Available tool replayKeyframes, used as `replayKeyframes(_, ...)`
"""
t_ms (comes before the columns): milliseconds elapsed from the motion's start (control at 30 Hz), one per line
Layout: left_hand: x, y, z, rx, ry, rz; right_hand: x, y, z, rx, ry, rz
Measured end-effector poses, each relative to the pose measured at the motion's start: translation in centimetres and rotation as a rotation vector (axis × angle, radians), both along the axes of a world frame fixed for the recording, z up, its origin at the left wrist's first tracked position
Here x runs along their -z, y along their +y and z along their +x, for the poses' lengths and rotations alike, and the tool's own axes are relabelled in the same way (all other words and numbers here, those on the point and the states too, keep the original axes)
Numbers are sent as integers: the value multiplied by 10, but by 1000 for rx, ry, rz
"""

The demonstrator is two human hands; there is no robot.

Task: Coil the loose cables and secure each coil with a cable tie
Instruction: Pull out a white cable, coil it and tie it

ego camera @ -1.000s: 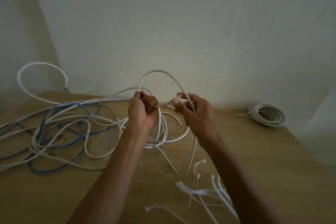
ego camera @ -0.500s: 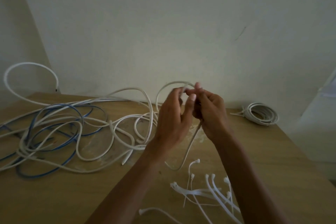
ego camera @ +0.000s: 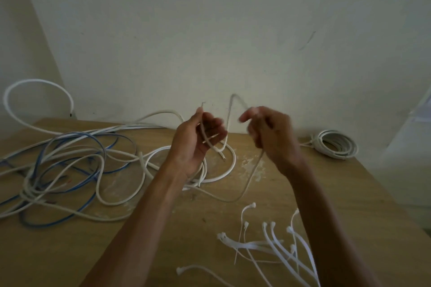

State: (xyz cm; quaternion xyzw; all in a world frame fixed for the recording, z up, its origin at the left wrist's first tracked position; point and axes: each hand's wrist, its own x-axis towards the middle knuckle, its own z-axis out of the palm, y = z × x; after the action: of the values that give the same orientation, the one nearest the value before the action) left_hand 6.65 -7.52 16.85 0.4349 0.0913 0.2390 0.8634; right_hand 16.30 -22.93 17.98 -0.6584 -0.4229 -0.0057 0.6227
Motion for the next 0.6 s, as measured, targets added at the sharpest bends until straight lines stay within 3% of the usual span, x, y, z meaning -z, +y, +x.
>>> replayKeyframes(100,-1,-4,-1,36,-57,-59,9,17,-24,-179,-268,-251)
replayKeyframes(233,-8,7,-7,123,-153,-251,19,26,-25,-221,-335,-446)
replayKeyframes(367,-10,25,-18,276,-222,-176,17,15,-11,-407,-223,-590)
replayKeyframes(433,-13,35,-22,288,-307,-231,20,5,2,-494,-150,-647)
replayKeyframes(600,-17,58,-35,229,-400,-179,39,-17,44,-432,207,-410)
